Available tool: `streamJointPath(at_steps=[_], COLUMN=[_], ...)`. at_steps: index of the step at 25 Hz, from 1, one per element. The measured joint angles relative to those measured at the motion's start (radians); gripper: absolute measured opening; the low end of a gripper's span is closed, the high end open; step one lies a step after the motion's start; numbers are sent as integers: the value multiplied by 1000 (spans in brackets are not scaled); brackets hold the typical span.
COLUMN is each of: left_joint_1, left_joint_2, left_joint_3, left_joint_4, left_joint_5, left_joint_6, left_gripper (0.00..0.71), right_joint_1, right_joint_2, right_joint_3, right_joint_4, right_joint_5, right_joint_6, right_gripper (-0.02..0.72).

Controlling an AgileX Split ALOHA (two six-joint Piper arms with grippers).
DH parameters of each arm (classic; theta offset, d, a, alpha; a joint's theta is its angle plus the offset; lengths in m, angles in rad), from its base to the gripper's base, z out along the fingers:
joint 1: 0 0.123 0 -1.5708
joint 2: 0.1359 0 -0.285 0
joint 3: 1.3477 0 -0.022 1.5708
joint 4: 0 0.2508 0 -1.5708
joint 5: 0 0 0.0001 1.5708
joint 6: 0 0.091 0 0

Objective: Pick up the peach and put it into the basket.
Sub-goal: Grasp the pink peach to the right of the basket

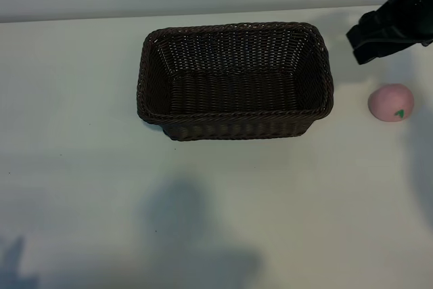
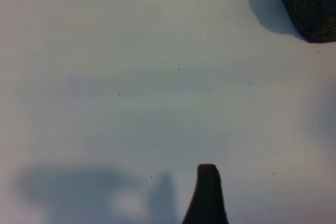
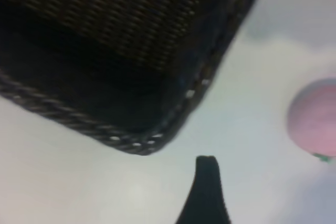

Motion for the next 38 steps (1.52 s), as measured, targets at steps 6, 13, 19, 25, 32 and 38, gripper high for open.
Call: streamJointPath(at_steps=[6, 13, 19, 25, 32, 38], left_joint_1=[-2, -2, -2, -2, -2, -2], left_joint_2=[0, 0, 0, 0, 0, 0], left_joint_3=[0, 0, 0, 0, 0, 0], left_joint_4=[-1, -1, -1, -1, 6, 6], left_joint_5=[2, 2, 2, 2, 2, 2], left_joint_6=[-2, -3, -4, -4, -4, -4], left_gripper=[596, 596, 596, 596, 596, 595], right_joint_1=[0, -8, -88, -141, -145, -145], right_joint_2=[50, 192, 283, 337, 416, 431], right_joint_3=[0, -1, -1, -1, -1, -6], right_joint_4=[-193, -221, -203, -178, -110, -113], right_joint_5=[-73, -142, -146, -153, -155, -149], right_joint_6=[157, 276, 305, 273, 195, 193], right_gripper=[549, 549, 549, 549, 538, 175])
